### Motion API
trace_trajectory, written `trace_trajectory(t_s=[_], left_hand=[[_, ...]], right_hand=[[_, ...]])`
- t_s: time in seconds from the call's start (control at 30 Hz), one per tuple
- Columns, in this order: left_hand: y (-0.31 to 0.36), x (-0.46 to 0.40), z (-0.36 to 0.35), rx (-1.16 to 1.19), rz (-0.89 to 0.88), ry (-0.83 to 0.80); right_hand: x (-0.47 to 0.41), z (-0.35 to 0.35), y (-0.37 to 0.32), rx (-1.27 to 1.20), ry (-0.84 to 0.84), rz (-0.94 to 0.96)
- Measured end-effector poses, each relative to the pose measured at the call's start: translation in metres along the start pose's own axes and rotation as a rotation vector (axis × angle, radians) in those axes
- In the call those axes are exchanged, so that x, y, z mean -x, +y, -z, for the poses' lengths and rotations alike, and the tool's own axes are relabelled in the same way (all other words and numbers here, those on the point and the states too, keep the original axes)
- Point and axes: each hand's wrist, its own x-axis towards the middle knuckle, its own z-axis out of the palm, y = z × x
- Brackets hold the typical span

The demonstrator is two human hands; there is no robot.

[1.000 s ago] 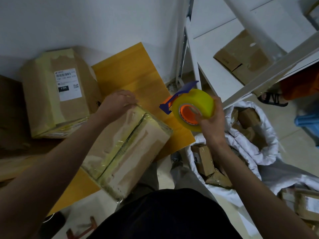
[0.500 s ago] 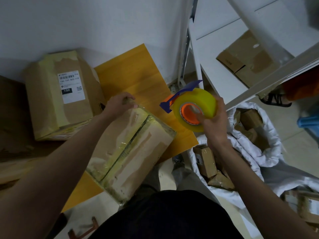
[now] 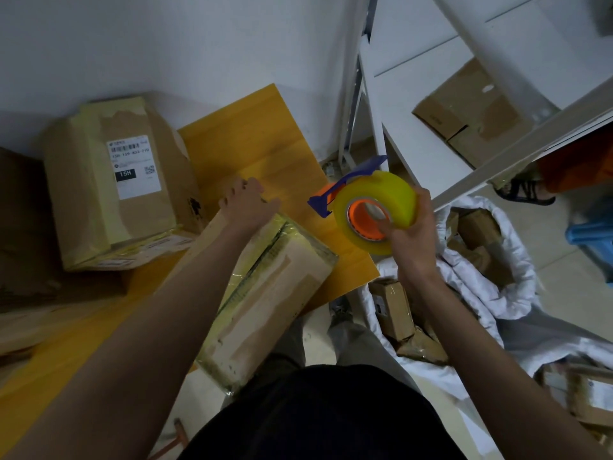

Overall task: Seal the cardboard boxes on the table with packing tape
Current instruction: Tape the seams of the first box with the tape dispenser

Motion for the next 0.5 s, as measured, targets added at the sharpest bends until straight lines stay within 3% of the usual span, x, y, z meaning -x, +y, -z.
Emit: trace_trajectory(t_s=[0.13,0.27,0.37,0.5], left_hand=[[0.010,0.007,-0.011,-0.029,-0.077,0.103],[0.028,0.050,-0.031,-0.050,-0.333,0.153],[0.037,0.087,-0.051,0.080,-0.488,0.168],[0.043,0.113,-0.072,0.087,-0.543,0.234]], right_hand=[[0.001,0.004,0.001,0.021,0.028,-0.003],[0.000,0.011,0.004,0.015,0.065,-0.023],[-0.001,0.015,0.006,0.022,0.091,-0.036],[-0.001,0.020,0.004,0.005,0.122,-0.056]])
